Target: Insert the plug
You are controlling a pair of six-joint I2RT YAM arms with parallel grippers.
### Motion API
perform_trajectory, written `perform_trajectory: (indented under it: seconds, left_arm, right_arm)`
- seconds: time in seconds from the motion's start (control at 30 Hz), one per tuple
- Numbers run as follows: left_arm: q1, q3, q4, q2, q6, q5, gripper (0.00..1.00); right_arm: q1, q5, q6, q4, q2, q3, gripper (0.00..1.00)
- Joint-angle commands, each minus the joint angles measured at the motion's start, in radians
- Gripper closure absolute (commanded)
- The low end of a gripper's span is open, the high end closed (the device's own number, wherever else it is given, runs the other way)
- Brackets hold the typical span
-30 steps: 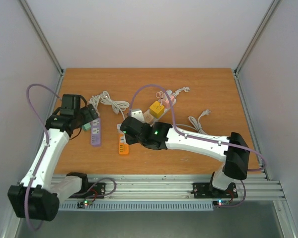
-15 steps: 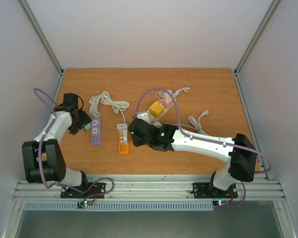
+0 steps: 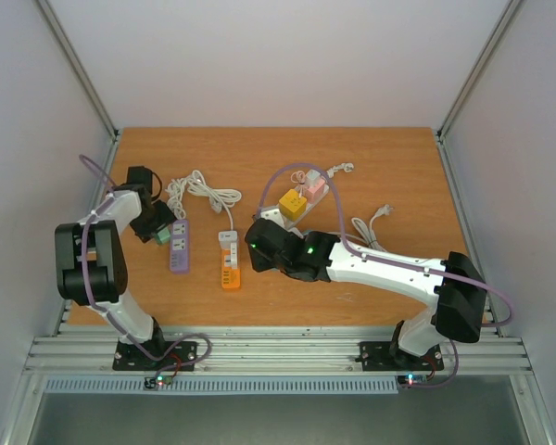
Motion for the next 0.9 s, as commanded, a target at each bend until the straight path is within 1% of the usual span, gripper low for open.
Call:
perform_trajectory:
  seconds: [0.0,0.1,0.23,0.43,0.6,0.7,0.87]
  left_arm:
    - [0.005,0.017,0.022,0.023,0.010,-0.002,0.33]
    - [0.006,0.010,0.025,0.026,0.007,-0.028,0.34]
    - [0.006,-0.001,0.036,0.032,-0.005,-0.029,0.35]
    - [0.007,-0.012,0.044,0.004,-0.018,-0.065,0.35]
    - [0.007,-0.021,0.046,-0.046,-0.027,-0.086,0.30]
    - [0.007,-0.024,0.051,-0.060,-0.027,-0.079,0.30]
    - [0.006,-0.019,0.041,-0.022,-0.016,-0.059,0.30]
  right_arm:
    - [-0.009,0.009,-0.015,0.020,-0.027,-0.007,0.46]
    - [-0.010,0.004,-0.016,0.019,-0.021,-0.003,0.46]
    - [-0.011,-0.004,-0.016,0.018,-0.011,0.004,0.46]
    - [-0.011,-0.005,-0.015,0.015,-0.009,0.004,0.47]
    - [-0.011,-0.011,-0.012,0.016,-0.004,0.004,0.47]
    - [-0.012,-0.016,-0.010,0.018,-0.001,0.004,0.47]
    - [-0.012,-0.022,-0.008,0.018,0.001,0.003,0.47]
